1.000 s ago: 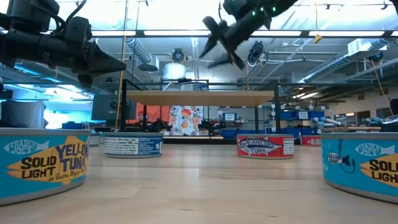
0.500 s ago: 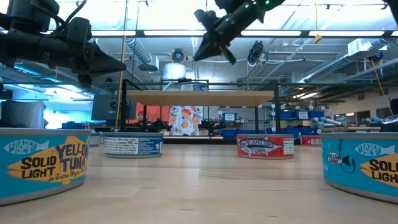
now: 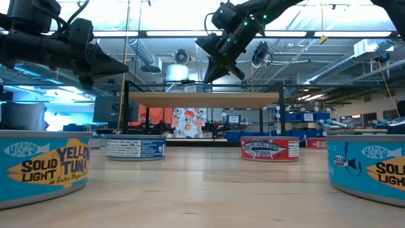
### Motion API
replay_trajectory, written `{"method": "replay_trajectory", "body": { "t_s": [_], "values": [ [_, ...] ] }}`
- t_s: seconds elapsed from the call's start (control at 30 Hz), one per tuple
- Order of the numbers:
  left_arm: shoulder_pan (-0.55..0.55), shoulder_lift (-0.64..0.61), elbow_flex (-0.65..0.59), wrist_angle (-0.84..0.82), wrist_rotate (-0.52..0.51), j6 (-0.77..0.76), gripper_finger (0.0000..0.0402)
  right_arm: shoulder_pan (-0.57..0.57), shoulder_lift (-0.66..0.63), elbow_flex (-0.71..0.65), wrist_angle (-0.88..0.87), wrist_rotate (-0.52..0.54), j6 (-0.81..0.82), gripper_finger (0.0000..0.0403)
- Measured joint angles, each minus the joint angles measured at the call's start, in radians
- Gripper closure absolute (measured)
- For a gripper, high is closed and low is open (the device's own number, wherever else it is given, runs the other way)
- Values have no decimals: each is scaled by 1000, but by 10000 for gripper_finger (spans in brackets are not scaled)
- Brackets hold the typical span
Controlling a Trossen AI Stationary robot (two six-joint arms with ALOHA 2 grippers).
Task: Stack canned seafood by type on shelf
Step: Put the middle right blue tuna can on the shelf
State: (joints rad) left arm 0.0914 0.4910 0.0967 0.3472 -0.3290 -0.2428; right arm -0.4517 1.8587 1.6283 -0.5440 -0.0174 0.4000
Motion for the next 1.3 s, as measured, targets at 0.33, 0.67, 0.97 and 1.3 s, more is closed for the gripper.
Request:
{"method": "replay_trajectory", "body": {
  "t_s": [0.33, 0.67, 0.97, 1.3],
  "values": [
    [0, 0, 0, -1, 0, 2, 394, -51, -3, 1, -77, 1, -4, 397],
    [0, 0, 0, -1, 0, 3, 394, -106, -85, 21, -272, 144, -66, 397],
    [0, 0, 0, -1, 0, -24, 394, -204, -169, 55, -263, -51, -167, 396],
    [0, 0, 0, -1, 0, -24, 394, -122, -131, 44, -218, -192, -263, 395]
  ]
}}
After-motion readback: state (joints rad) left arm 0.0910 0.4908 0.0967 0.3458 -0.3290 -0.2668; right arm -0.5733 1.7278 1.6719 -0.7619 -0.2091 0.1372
